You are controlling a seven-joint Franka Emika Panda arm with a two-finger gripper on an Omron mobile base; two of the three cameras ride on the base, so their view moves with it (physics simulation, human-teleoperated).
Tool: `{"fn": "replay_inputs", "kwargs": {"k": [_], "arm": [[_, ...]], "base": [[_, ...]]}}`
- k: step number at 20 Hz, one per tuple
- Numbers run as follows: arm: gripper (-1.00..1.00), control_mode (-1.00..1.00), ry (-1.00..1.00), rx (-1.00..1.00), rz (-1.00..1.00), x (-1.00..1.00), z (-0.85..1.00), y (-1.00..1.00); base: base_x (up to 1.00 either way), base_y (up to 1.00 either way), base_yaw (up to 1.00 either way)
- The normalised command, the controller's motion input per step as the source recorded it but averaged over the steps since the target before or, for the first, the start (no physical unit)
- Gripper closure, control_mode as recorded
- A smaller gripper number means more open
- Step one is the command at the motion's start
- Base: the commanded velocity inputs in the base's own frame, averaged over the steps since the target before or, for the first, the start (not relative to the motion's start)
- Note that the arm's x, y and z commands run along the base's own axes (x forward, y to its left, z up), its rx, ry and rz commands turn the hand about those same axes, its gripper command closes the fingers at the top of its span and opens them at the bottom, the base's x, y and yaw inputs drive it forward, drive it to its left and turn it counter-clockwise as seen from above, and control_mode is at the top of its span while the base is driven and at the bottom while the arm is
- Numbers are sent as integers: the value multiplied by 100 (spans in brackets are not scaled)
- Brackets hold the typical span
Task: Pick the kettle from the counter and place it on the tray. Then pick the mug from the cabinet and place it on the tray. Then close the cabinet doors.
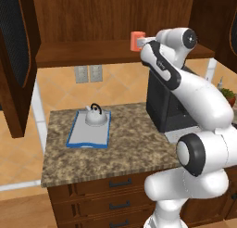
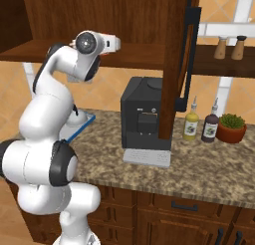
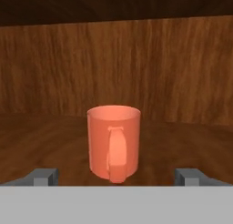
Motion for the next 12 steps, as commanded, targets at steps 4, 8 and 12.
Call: {"fn": "replay_inputs", "kwargs": {"k": [4, 8, 12], "arm": [[-100, -100, 0, 0, 0, 38, 0, 1], [-100, -100, 0, 0, 0, 32, 0, 0], [-100, -100, 0, 0, 0, 31, 0, 13]], "base": [[0, 0, 0], [0, 0, 0], [0, 0, 0]]}}
